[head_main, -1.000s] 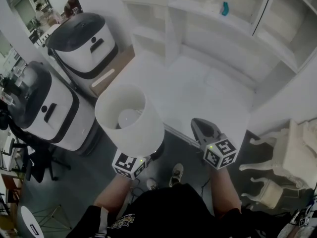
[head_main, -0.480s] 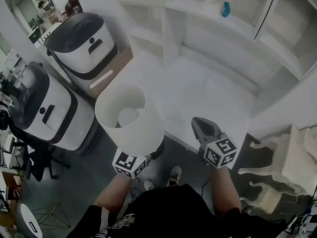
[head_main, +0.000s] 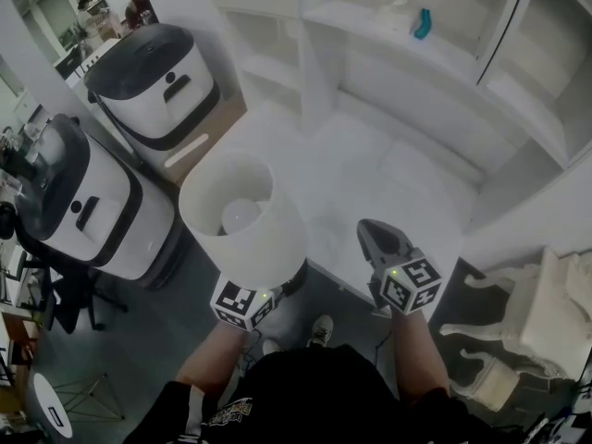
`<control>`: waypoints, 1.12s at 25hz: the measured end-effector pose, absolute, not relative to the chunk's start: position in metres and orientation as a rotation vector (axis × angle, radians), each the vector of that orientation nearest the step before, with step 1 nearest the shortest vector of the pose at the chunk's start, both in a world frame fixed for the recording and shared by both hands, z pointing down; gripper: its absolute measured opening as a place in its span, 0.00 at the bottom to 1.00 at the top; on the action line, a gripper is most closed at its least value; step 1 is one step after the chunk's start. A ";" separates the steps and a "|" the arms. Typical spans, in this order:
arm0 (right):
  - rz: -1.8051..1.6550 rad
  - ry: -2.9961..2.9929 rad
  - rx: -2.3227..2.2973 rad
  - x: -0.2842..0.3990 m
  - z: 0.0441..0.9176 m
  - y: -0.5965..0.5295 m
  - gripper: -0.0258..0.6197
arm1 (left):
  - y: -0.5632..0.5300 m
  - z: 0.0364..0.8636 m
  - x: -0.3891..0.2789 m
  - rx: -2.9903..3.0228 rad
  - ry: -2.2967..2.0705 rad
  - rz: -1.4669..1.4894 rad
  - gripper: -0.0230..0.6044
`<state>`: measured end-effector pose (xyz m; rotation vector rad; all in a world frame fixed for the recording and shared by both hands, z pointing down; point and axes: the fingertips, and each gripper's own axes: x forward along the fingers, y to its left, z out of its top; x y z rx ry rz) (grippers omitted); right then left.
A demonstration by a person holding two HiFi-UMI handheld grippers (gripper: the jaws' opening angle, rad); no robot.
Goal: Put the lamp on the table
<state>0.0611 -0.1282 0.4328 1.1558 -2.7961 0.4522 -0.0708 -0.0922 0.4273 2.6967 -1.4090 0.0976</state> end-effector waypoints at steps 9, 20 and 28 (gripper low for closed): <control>0.440 -2.839 1.117 0.073 0.420 -0.140 0.08 | -0.103 0.414 -0.053 2.701 -1.446 0.100 0.22; 0.455 -2.869 1.091 0.090 0.424 -0.145 0.08 | -0.111 0.416 -0.033 2.677 -1.465 0.136 0.22; 0.479 -2.857 1.118 0.104 0.432 -0.157 0.08 | -0.130 0.420 -0.018 2.704 -1.436 0.146 0.22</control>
